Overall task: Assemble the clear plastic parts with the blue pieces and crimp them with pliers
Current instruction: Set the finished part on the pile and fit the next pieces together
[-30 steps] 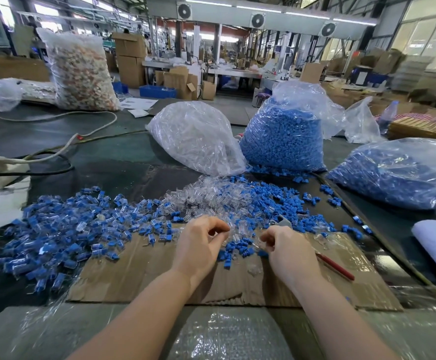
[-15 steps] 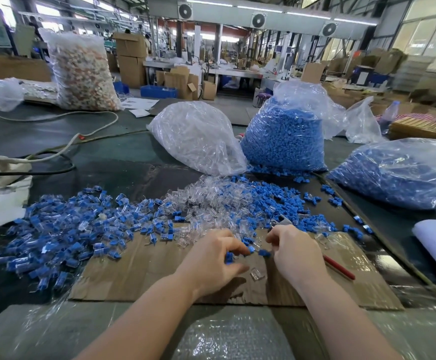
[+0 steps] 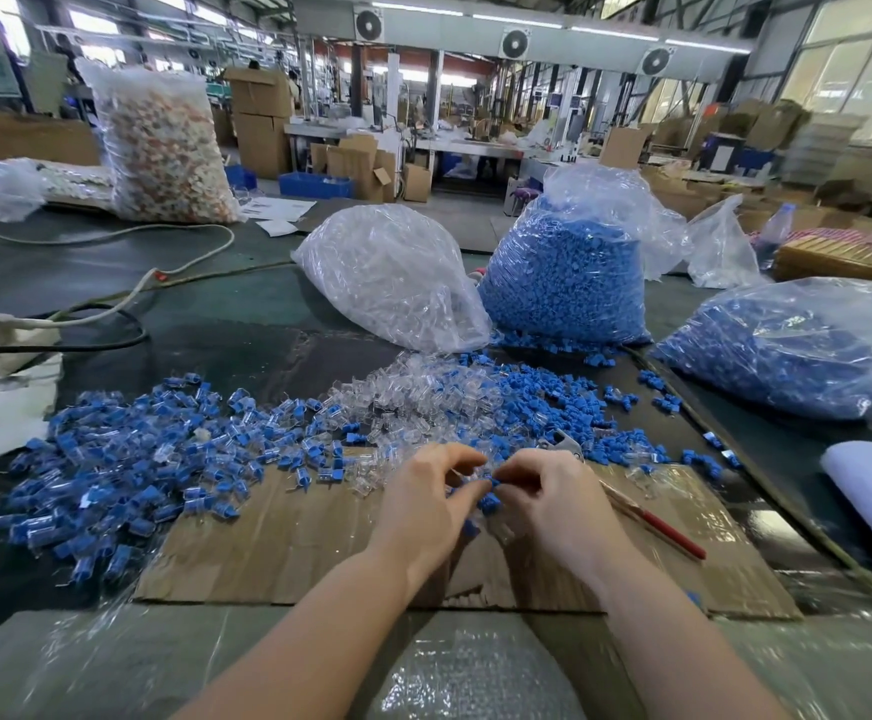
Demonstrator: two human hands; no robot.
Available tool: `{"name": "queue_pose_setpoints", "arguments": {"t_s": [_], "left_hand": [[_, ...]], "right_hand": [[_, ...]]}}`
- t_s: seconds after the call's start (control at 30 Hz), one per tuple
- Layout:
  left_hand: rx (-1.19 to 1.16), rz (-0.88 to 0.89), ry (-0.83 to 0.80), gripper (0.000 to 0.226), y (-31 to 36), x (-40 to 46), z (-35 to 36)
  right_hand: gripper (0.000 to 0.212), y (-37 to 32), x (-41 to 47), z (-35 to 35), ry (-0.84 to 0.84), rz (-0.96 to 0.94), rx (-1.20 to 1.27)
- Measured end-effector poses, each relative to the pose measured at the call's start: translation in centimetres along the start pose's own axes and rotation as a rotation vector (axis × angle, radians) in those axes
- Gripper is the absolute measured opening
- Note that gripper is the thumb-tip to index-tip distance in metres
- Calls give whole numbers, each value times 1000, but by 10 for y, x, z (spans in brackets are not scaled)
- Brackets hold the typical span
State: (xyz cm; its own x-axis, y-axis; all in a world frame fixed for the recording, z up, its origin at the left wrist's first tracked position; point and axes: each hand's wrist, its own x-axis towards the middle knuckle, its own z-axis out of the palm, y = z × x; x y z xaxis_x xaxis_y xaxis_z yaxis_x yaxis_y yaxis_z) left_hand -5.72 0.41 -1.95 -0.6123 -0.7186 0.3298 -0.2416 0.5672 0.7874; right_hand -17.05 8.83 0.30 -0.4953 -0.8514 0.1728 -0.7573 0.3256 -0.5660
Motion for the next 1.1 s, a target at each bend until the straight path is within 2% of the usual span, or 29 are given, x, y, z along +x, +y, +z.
{"name": "queue_pose_setpoints", "arguments": {"t_s": [0.07,0.2,0.27,0.4,0.5,0.6,0.67,0.8,0.87,1.0,1.1], "left_hand": [[-100,-70,-8,14,1,3,-3],[-190,-117,-7,21,2,2,-6],[-132,-85,0,19,2,1,-5],[-2,27,-61,10,5,-4,-1],[231,164,-192,27,5,-6,11],[365,257,-308,24,8,-5,19],[327,257,-279,19,7,-5,19],[104,68,-17,6,4,-3,0],[4,-69,86,16,-2,-3,-16],[-86,-277,121,7,-24,-9,-38],[-43,-270,103,7,-27,-11,-36]], "right_hand": [[8,-6,1,-2,-29,-5,155],[7,-10,2,-3,-32,-20,190],[6,-9,2,-3,-16,-13,172],[3,-4,3,-7,143,28,61],[4,-3,3,-8,163,41,57],[15,-3,1,-6,167,21,78],[27,-2,0,-5,155,5,89],[22,1,-3,-1,137,-16,84],[18,2,-4,4,151,-11,104],[12,-2,-5,14,189,-6,116],[9,-6,-3,20,204,-22,148]]}}
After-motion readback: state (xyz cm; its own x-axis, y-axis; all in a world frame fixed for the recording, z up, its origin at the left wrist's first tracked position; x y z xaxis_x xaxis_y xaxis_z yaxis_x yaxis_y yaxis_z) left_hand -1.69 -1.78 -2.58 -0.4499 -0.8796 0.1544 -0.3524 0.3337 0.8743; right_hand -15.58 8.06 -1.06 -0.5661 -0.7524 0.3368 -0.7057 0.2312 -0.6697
